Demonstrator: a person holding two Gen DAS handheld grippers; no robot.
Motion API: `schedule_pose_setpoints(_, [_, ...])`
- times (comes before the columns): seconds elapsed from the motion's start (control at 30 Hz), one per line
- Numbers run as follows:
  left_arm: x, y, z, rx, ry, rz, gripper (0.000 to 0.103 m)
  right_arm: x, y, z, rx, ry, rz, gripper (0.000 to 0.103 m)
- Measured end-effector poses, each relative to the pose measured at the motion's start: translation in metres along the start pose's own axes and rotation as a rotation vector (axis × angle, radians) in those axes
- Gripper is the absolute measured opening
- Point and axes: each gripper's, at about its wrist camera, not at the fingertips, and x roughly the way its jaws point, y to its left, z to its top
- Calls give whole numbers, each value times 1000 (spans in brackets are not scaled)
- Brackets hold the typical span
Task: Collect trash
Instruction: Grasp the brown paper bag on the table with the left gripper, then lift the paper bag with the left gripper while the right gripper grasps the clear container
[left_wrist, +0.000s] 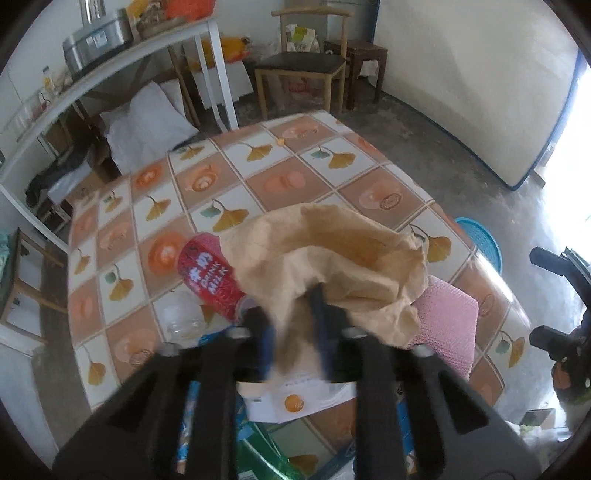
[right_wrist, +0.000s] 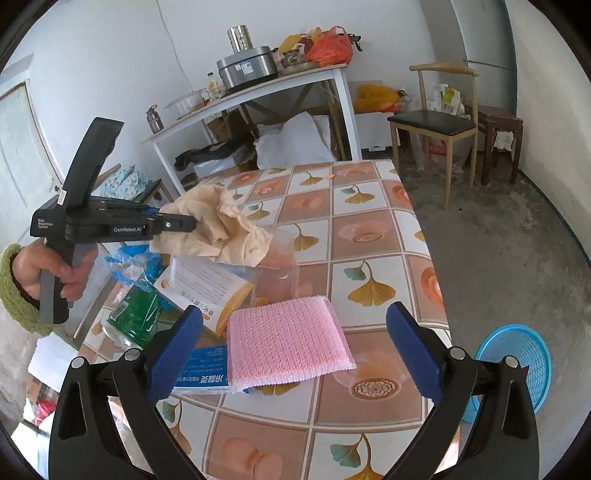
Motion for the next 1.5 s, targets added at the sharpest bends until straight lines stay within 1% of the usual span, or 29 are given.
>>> schedule_pose_setpoints(0.07, [-9, 1, -1, -8, -24, 6, 4, -5, -1, -1, 2, -9, -2, 97])
schedule_pose_setpoints(0.2, [-30, 2, -7, -17, -91, 22, 2, -14, -3, -2, 7, -23, -8, 97])
schedule_pose_setpoints(0.27, [-45, 5, -10, -36, -140, 34, 2, -18, -4, -2, 13, -31, -12, 97])
schedule_pose_setpoints(0.37, [-74, 11, -19, -85, -227, 27, 1, -26, -8, -3, 22, -46, -14, 97])
schedule_pose_setpoints(0.5, [-111, 19, -40, -158, -314, 5, 1, -34, -11, -2, 28, -65, -6, 97])
schedule_pose_setpoints(0.6, [-137, 17, -69, -201, -364, -21, 1, -38, -11, 2, 9, -76, 20, 97])
schedule_pose_setpoints(0.7, [-155, 11, -101, -236, -394, -67, 1, -38, -1, 9, -89, -69, 87, 97])
schedule_pose_setpoints(0.73, [-158, 8, -111, -244, -401, -79, 1, -35, 5, 13, -158, -55, 114, 97])
schedule_pose_setpoints(0.8, [-163, 0, -133, -260, -408, -123, 1, -28, 20, 21, -291, -37, 129, 97])
schedule_pose_setpoints(0.83, [-164, -5, -142, -265, -408, -141, 1, -22, 30, 26, -393, -23, 148, 97])
schedule_pose_setpoints(0.9, [-164, -17, -161, -266, -404, -174, 1, -8, 44, 39, -551, -11, 157, 97])
schedule_pose_setpoints(0.97, [-160, -29, -178, -264, -400, -206, 1, 9, 54, 54, -660, 36, 199, 97])
schedule_pose_setpoints(1.0, [-156, -35, -186, -267, -392, -231, 1, 16, 58, 60, -688, 56, 214, 97])
schedule_pose_setpoints(1.07, [-147, -45, -196, -281, -380, -263, 1, 41, 69, 77, -761, 146, 285, 97])
schedule_pose_setpoints(1.13, [-135, -52, -206, -303, -362, -307, 1, 63, 78, 87, -817, 222, 315, 97])
schedule_pose_setpoints(1.17, [-131, -55, -209, -311, -358, -323, 1, 76, 84, 92, -854, 264, 316, 97])
schedule_pose_setpoints(1.2, [-126, -56, -212, -318, -351, -340, 1, 83, 88, 92, -876, 284, 314, 97])
schedule_pose_setpoints(1.23, [-119, -60, -215, -322, -345, -361, 1, 96, 94, 96, -911, 334, 336, 97])
schedule_pose_setpoints(1.33, [-104, -67, -219, -321, -322, -407, 1, 120, 104, 95, -974, 431, 374, 97])
schedule_pose_setpoints(1.43, [-93, -73, -219, -307, -301, -444, 1, 141, 114, 89, -1047, 507, 394, 97])
schedule_pose_setpoints(1.5, [-90, -76, -218, -297, -298, -459, 1, 150, 116, 86, -1082, 538, 402, 97])
